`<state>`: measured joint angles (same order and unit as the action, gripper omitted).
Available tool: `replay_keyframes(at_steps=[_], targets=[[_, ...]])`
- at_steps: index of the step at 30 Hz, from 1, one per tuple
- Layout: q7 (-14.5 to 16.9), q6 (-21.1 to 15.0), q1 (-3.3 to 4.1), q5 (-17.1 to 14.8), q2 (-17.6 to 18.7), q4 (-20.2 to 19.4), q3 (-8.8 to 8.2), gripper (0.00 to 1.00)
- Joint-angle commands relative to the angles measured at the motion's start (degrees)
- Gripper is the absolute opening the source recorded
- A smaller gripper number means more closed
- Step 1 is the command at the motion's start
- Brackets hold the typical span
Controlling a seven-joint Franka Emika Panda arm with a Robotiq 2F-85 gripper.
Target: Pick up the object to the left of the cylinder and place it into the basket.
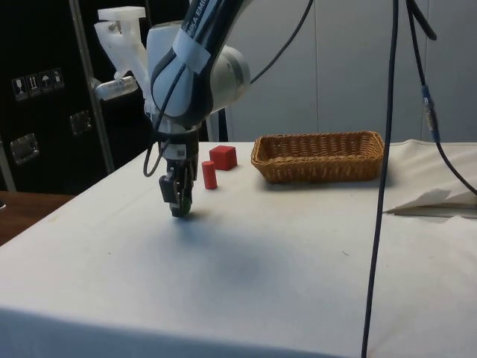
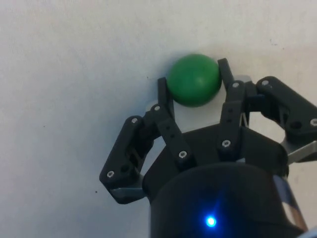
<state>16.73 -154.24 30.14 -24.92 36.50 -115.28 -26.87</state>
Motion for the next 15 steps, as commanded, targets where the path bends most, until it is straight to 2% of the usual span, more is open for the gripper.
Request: replay_keyframes(at_steps=[1, 6, 7, 8, 15], targets=[[0.2, 0.2, 0.11, 0.2, -0.7, -0.5, -0.23, 0.0], [0.2, 0.5, 0.52, 0.7, -2.6, -1.7, -1.03, 0.0], [0.3, 0.2, 0.11, 0.3, -1.8, -1.0, -0.46, 0.0], [0.2, 0.5, 0.57, 0.9, -2.9, -1.9, -1.15, 0.0], [0.3, 1.1, 0.69, 2.3, -5.8, -3.4, -2.23, 0.0]])
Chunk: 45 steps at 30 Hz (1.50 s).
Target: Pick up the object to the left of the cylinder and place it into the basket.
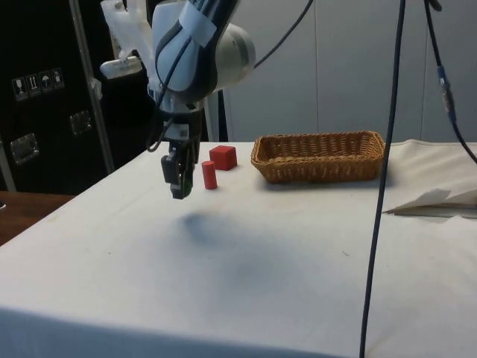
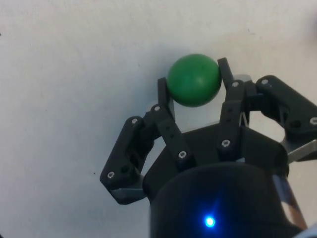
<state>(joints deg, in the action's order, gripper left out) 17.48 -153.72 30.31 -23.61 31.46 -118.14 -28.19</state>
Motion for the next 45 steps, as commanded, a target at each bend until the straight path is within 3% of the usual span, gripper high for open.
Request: replay_keyframes(at_steps=[1, 2, 8, 9, 10, 18, 19, 20, 29, 30, 31, 38, 39, 40, 45], targets=[[0.0, 0.2, 0.0, 0.2, -0.3, -0.1, -0.17, 0.0], [-0.4, 0.7, 0.52, 1.2, -1.2, -0.7, -1.03, 0.0], [-0.4, 1.6, 0.52, 2.6, -3.7, -1.7, -2.01, 0.0], [0.0, 1.4, 0.0, 1.8, -3.4, -1.3, -1.32, 0.0], [-0.4, 1.8, 0.52, 2.9, -4.0, -1.8, -2.18, 0.0], [-0.5, 2.5, 0.63, 5.4, -6.5, -3.4, -3.72, 0.0], [0.0, 2.2, 0.06, 4.6, -6.2, -3.0, -2.92, 0.0], [-0.6, 2.6, 0.63, 5.8, -6.8, -3.6, -3.9, 0.0], [-0.6, 3.6, 0.52, 8.8, -9.6, -5.3, -5.56, 0.0], [0.0, 3.2, 0.06, 7.7, -9.3, -4.9, -4.7, 0.0], [-0.6, 3.6, 0.52, 9.1, -9.9, -5.4, -5.73, 0.0], [-0.3, 4.5, 0.34, 10.9, -11.8, -6.6, -7.05, 0.0], [0.0, 4.4, 0.06, 10.1, -11.5, -6.2, -6.42, 0.0], [-0.2, 4.5, 0.34, 11.1, -12.0, -6.8, -7.16, 0.0], [0.7, 4.5, 0.29, 11.5, -12.9, -8.0, -8.08, 0.0]])
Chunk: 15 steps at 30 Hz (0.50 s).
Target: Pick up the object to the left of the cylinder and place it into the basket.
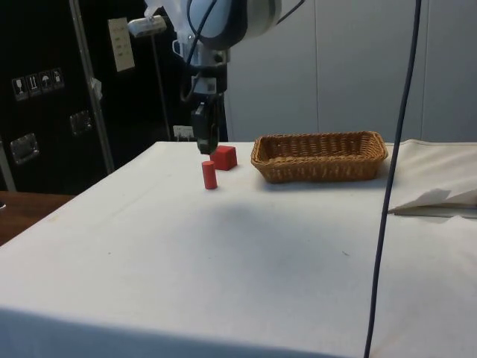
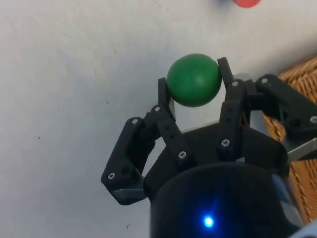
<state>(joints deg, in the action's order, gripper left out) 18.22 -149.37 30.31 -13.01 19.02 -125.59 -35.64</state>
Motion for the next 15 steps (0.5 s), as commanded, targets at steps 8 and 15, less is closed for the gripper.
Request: replay_keyframes(at_steps=[8, 15], targets=[[1.8, -0.2, 0.11, 0.6, -1.5, -2.4, -1.95, 0.0], [3.6, -0.5, 0.06, 0.6, -2.6, -4.3, -3.5, 0.0]])
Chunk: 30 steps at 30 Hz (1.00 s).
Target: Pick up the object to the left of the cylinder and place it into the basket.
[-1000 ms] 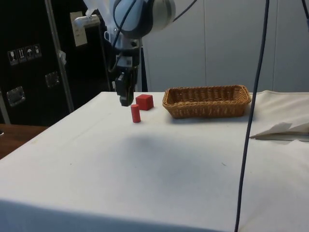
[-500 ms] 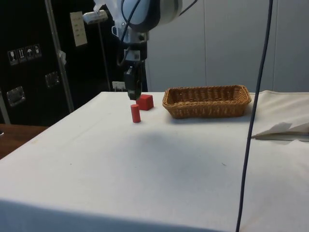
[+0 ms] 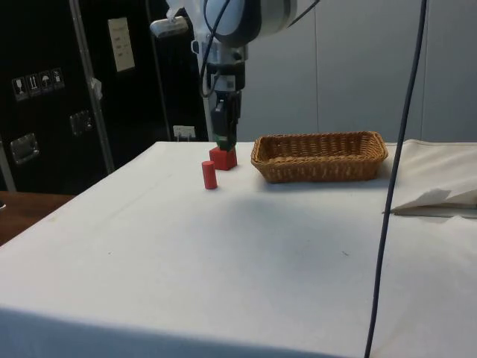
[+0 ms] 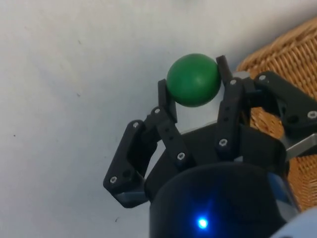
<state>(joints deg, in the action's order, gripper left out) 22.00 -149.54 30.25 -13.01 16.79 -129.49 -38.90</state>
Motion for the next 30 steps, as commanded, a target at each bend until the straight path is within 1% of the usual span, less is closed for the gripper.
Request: replay_keyframes(at_steps=[1, 2, 3, 4, 5, 6, 7, 8, 11, 12, 14, 20, 21, 22, 26, 29, 30], targets=[[0.4, -0.4, 0.06, 0.6, -0.7, -0.9, -0.69, 0.0], [0.6, -0.5, 0.06, 0.6, -0.9, -1.2, -0.97, 0.0], [0.6, 0.0, 0.0, 0.0, -0.3, -0.6, -0.52, 0.0], [0.9, -0.5, 0.06, 0.6, -1.0, -1.4, -1.2, 0.0], [1.2, -0.5, 0.06, 0.6, -1.2, -1.8, -1.43, 0.0], [1.8, -0.6, 0.06, 0.6, -1.5, -2.4, -2.01, 0.0], [1.8, -0.6, 0.06, 0.6, -1.5, -2.4, -2.01, 0.0], [2.3, -0.7, 0.11, 0.6, -1.9, -3.1, -2.46, 0.0], [3.0, -0.9, 0.17, 0.6, -2.4, -4.2, -3.04, 0.0], [3.1, -0.3, 0.0, 0.0, -2.1, -3.6, -2.69, 0.0], [3.8, -1.2, 0.11, 0.7, -2.9, -5.4, -3.61, 0.0], [6.0, -2.2, 0.0, 0.5, -3.7, -7.8, -4.64, 0.0], [6.0, -1.4, -0.06, 0.0, -3.3, -7.2, -4.41, 0.0], [6.4, -2.3, 0.0, 0.5, -3.9, -8.3, -4.87, 0.0], [8.1, -3.2, -0.11, 0.3, -4.6, -10.2, -5.84, 0.0], [9.3, -3.4, -0.29, 0.3, -4.9, -11.2, -6.7, 0.0], [9.6, -2.9, -0.17, 0.0, -4.6, -11.0, -6.93, 0.0]])
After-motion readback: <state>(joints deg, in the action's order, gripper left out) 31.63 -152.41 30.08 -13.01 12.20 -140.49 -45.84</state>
